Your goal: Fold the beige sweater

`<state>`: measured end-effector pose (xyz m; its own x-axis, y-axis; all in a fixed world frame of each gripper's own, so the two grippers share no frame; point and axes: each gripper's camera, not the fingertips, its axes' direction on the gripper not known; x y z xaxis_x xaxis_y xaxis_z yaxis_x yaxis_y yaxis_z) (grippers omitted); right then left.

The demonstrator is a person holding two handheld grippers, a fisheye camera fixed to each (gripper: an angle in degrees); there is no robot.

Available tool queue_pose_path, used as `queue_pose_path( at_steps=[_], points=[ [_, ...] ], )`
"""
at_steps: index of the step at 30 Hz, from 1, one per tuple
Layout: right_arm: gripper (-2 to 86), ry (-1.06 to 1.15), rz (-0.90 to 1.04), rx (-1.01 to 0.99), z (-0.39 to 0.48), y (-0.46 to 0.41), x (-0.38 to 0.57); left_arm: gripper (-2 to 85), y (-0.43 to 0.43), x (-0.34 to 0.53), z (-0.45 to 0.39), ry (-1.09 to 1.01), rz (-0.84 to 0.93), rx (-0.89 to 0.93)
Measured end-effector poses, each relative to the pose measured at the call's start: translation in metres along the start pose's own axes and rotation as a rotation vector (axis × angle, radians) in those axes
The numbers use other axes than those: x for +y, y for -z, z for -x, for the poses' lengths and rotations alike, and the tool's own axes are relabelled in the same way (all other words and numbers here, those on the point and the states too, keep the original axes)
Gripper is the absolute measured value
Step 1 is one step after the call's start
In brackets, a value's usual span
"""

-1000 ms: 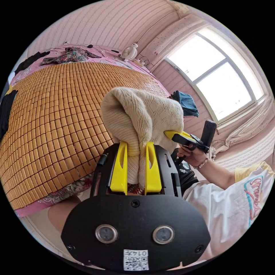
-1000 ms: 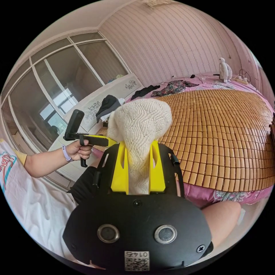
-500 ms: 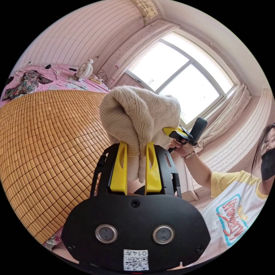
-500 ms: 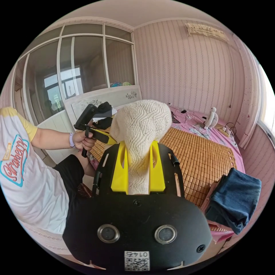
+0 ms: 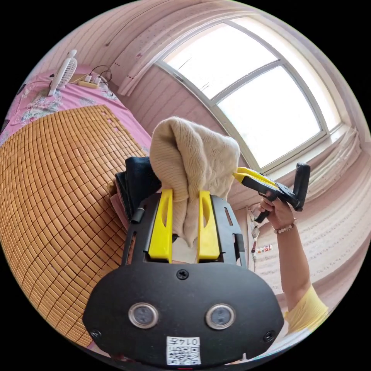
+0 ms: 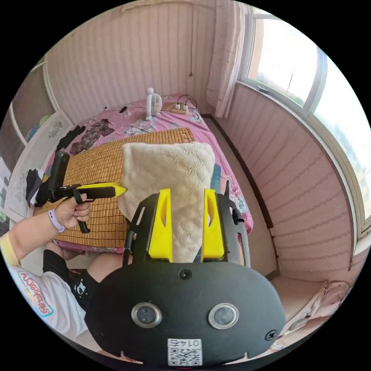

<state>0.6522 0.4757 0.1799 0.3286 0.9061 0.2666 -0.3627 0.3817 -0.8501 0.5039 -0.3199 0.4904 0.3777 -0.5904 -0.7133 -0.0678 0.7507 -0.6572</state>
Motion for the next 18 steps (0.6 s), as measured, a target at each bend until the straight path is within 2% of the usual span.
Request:
queue_pose_path(
  at_steps=[3, 5, 9, 12, 15, 18],
  points=[
    [7.5, -0.029, 0.195, -0.004, -0.003, -0.077, 0.019, 5.2, -0.077, 0.005, 0.022, 0.090, 0.093, -0.103],
    [5.6, -0.025, 0.004, 0.071, 0.008, -0.083, 0.038, 3.7, -0.104, 0.013, 0.031, 0.061, 0.133, -0.190],
    [5.1, 0.066, -0.049, 0.233, 0.049, -0.095, 0.048, 1.6, -0.111, 0.014, 0.023, -0.053, 0.204, -0.195],
    [4.7, 0.073, -0.068, 0.291, 0.066, -0.092, 0.050, 0.6, -0.085, 0.023, 0.007, -0.085, 0.179, -0.195],
    [3.9, 0.003, -0.156, 0.288, 0.084, -0.072, 0.067, 0.1, -0.021, 0.060, -0.006, -0.199, 0.102, -0.205],
    [2.3, 0.034, -0.193, 0.227, 0.117, -0.056, 0.099, -0.4, 0.059, 0.136, -0.010, -0.426, 0.080, -0.378]
  ],
)
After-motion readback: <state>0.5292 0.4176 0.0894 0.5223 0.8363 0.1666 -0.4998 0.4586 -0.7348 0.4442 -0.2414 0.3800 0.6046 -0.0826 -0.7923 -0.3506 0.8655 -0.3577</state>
